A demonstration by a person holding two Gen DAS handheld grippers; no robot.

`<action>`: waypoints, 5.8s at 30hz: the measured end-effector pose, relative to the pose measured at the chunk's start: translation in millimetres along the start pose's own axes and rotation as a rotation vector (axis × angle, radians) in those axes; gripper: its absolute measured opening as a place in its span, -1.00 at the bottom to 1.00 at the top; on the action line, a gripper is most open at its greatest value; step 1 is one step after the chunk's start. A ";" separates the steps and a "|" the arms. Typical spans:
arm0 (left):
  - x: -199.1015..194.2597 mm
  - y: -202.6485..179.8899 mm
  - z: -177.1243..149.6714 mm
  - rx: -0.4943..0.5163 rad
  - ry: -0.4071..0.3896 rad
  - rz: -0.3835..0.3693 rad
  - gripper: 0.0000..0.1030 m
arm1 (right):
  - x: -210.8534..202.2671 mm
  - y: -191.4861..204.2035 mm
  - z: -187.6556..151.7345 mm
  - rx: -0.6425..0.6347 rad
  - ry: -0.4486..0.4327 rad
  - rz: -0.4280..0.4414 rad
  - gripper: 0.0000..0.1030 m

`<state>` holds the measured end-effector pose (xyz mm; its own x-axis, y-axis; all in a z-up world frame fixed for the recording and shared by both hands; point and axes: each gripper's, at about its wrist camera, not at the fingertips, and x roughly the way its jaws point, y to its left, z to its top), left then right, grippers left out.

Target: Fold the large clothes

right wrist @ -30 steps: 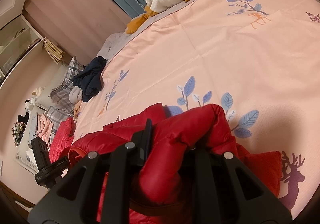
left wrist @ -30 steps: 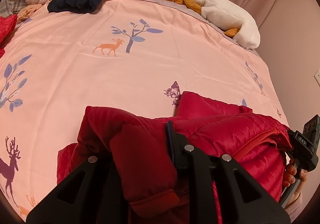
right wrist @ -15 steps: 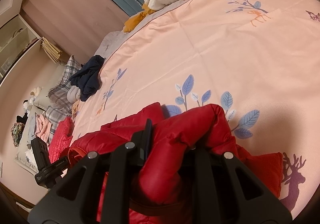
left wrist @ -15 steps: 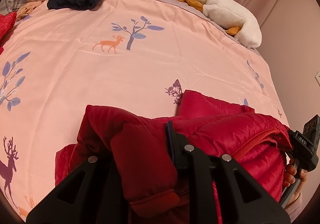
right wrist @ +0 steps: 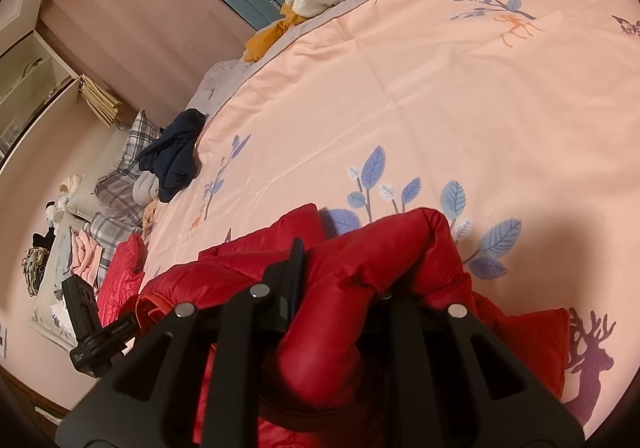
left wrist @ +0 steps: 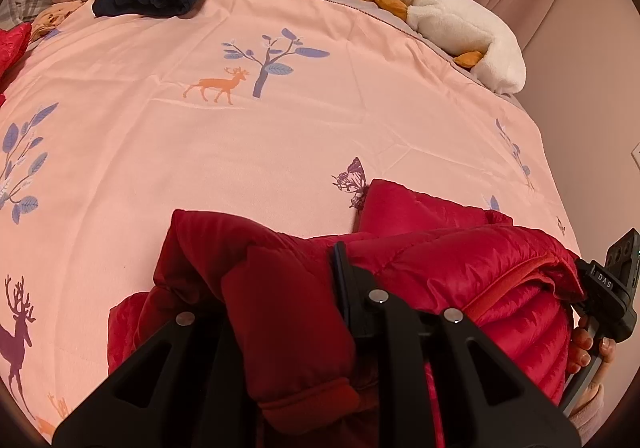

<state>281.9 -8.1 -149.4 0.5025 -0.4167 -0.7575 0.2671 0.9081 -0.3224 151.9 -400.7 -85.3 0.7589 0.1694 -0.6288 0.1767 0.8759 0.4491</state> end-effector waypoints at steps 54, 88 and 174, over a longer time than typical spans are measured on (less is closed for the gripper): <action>3.2 -0.3 -0.1 -0.028 0.038 0.013 -0.65 | 1.0 0.9 -0.3 0.044 0.056 -0.029 -0.61; -8.1 -10.1 0.5 -0.024 0.053 0.085 -0.63 | -5.3 17.1 6.0 0.038 0.082 -0.033 -0.09; -41.8 -15.7 -59.2 0.179 -0.054 0.190 0.94 | -31.1 57.2 -73.4 -0.570 0.073 -0.339 0.65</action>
<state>208.0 -2.5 -146.3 0.5996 -0.2457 -0.7617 0.3027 0.9506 -0.0684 92.4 -322.6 -86.6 0.6719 -0.1444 -0.7264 0.0235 0.9845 -0.1739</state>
